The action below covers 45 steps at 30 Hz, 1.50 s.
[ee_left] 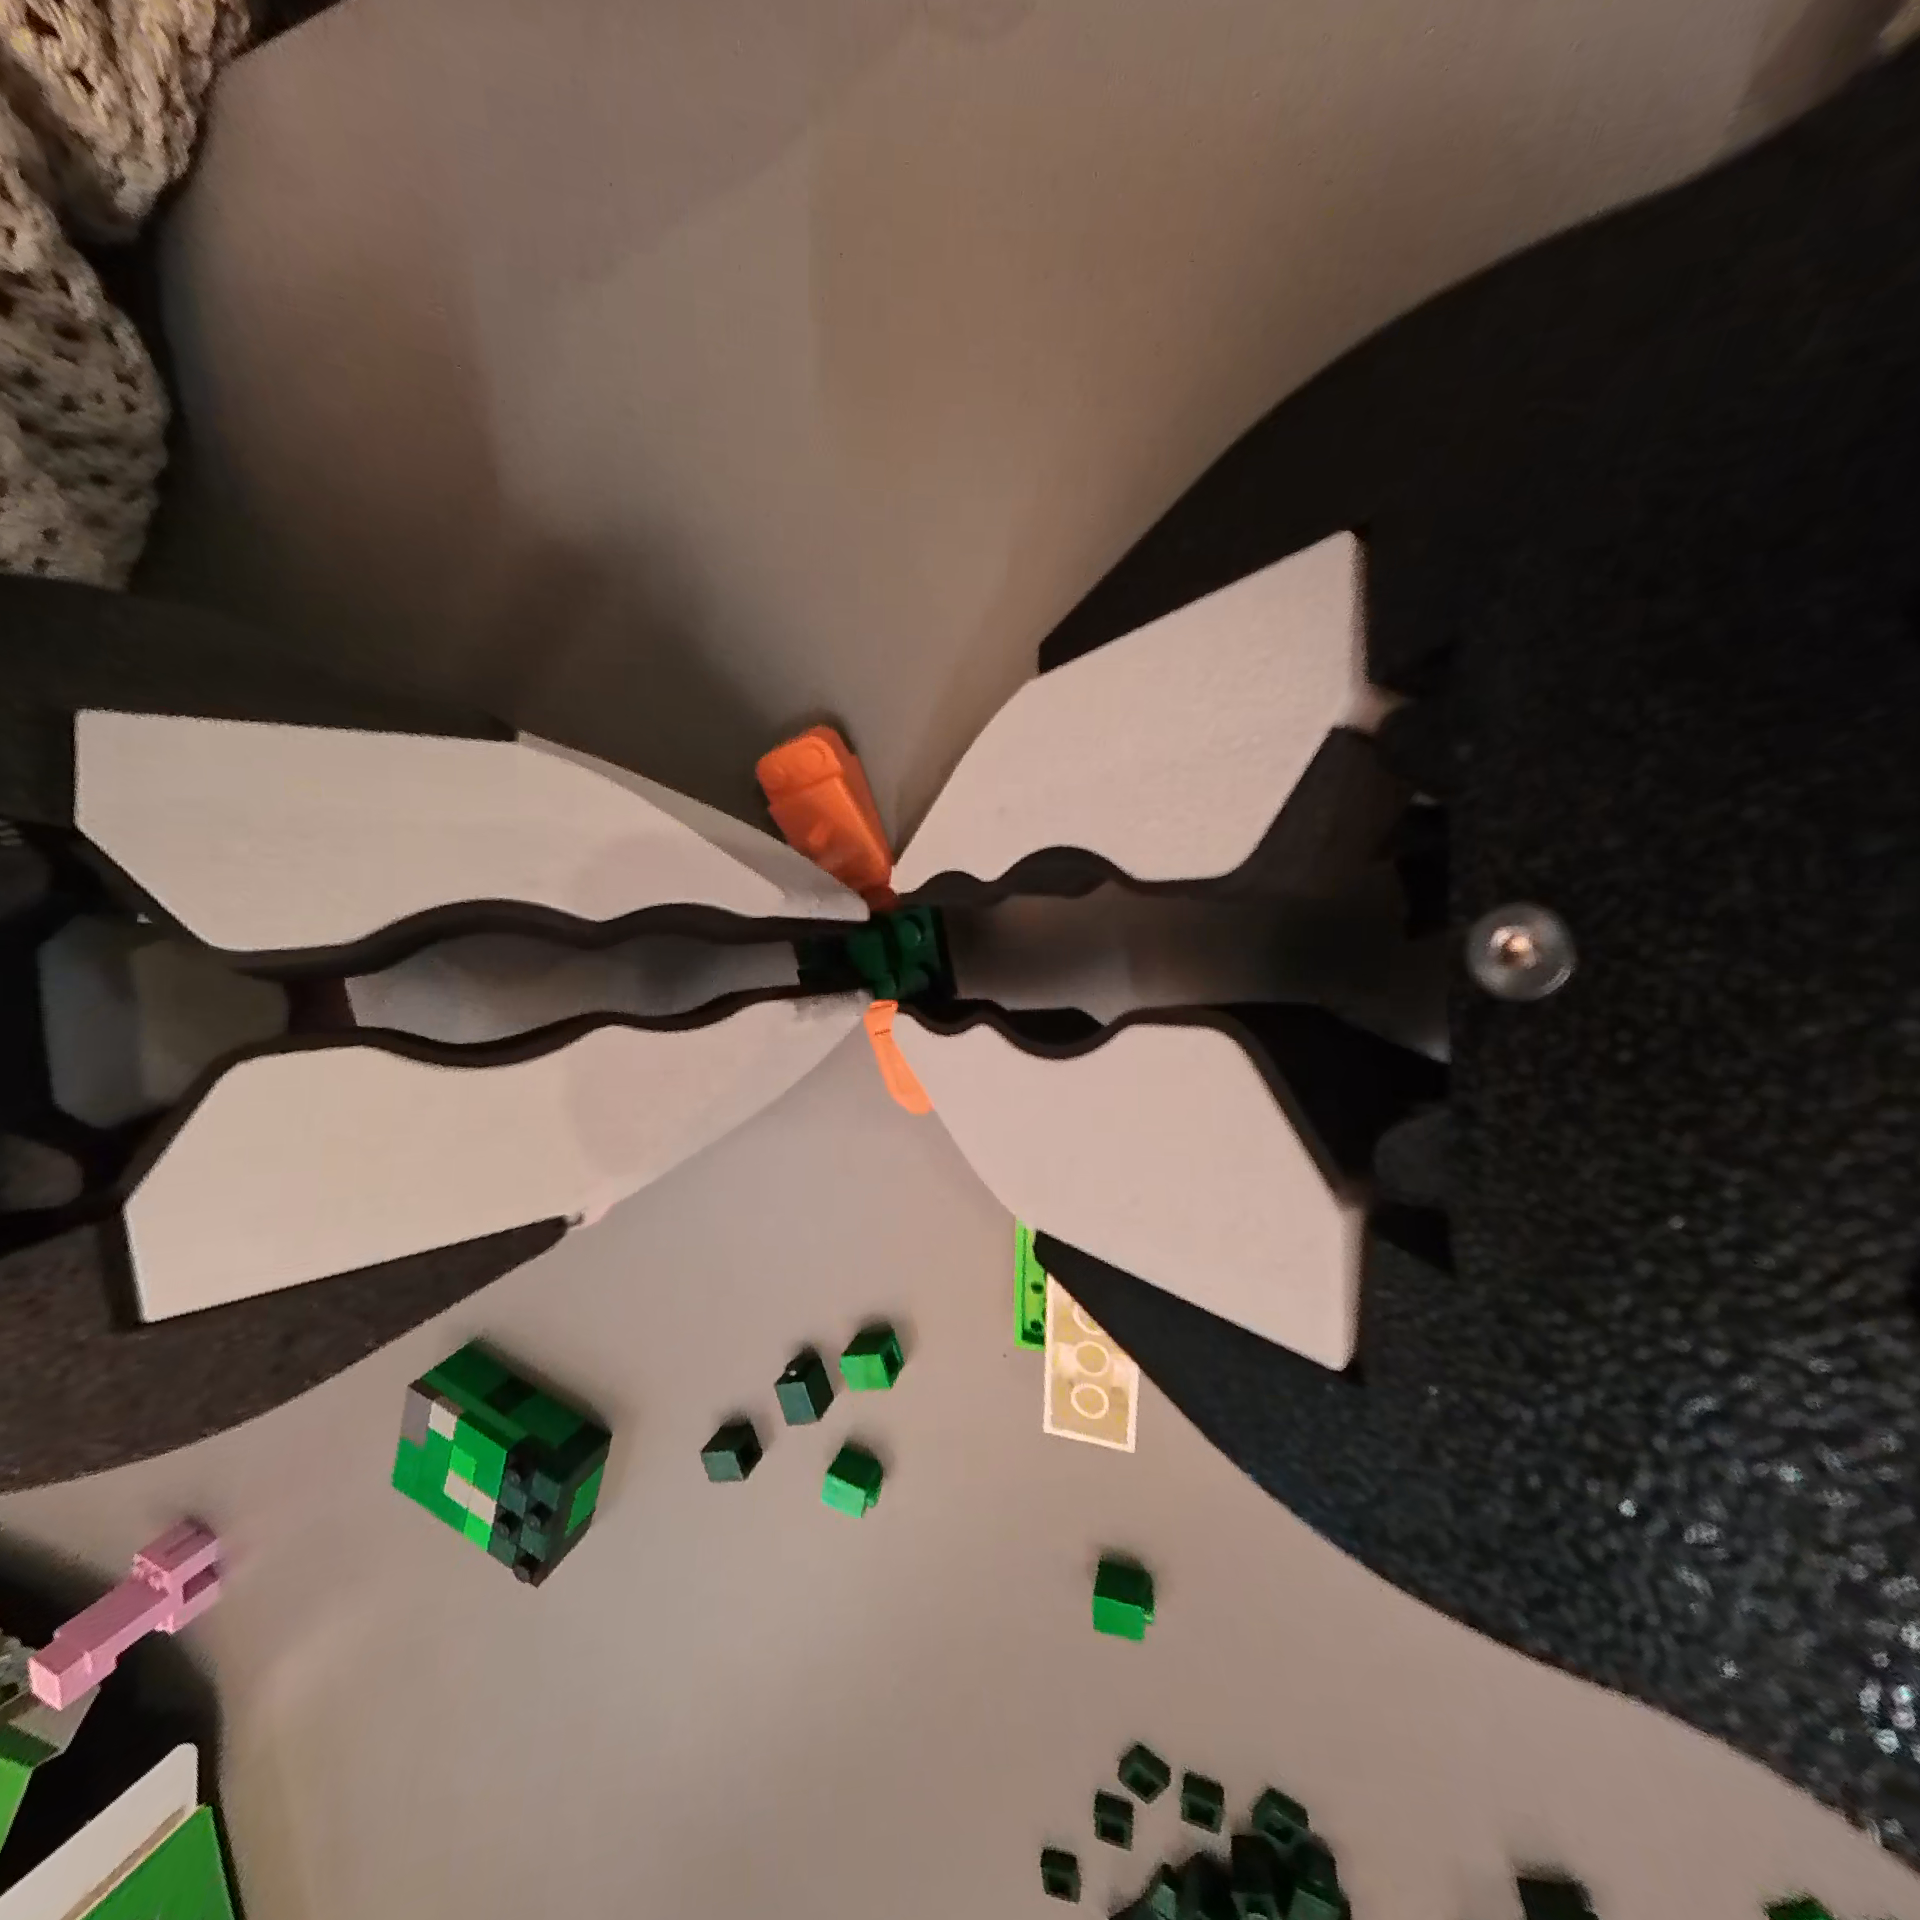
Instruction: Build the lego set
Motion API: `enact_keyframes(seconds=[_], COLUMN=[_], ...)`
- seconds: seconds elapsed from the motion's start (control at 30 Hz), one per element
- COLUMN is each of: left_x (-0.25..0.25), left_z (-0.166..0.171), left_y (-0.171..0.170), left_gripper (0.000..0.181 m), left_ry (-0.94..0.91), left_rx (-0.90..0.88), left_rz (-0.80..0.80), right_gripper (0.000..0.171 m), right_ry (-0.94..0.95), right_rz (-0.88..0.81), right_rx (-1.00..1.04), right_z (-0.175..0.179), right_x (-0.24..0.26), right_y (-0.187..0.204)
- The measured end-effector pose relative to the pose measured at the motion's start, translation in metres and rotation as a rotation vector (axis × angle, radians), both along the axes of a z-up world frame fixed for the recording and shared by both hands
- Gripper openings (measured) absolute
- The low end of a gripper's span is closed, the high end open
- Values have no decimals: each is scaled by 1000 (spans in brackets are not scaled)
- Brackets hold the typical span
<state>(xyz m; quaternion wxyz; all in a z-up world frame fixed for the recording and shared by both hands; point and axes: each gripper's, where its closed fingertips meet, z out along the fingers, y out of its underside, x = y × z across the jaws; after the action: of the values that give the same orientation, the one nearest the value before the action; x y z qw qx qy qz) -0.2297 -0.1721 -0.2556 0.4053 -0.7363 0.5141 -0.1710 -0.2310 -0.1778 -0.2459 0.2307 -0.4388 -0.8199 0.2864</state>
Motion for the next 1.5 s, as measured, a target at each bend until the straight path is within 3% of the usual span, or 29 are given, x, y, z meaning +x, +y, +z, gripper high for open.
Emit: enact_keyframes(seconds=[0.73, 1.07, 1.13, 1.23, 1.37, 1.5], left_x=[1, -7, -13, -23, -31, -31], left_z=[-1, 1, 4, 8, 16, 22], left_y=[-1, 6, 12, 21, 27, 28], left_gripper=[16, 16, 16, 16, 16, 16], left_ry=[3, -2, -16, -51, -106, -137], left_rx=[-19, -16, -9, -14, -19, -19], left_rz=[-1, 54, 108, 193, 265, 282], right_gripper=[9, 22, 27, 34, 36, 34], right_ry=[-30, 100, 183, 256, 414, 443], right_rz=[-1, -66, -125, -204, -175, -119], right_rx=[11, 40, 109, 391, 671, 901], right_z=[-2, 17, 22, 22, 32, 29], right_x=[2, -2, -5, -7, -18, -24], right_y=[-3, 7, 16, 38, 31, 29])
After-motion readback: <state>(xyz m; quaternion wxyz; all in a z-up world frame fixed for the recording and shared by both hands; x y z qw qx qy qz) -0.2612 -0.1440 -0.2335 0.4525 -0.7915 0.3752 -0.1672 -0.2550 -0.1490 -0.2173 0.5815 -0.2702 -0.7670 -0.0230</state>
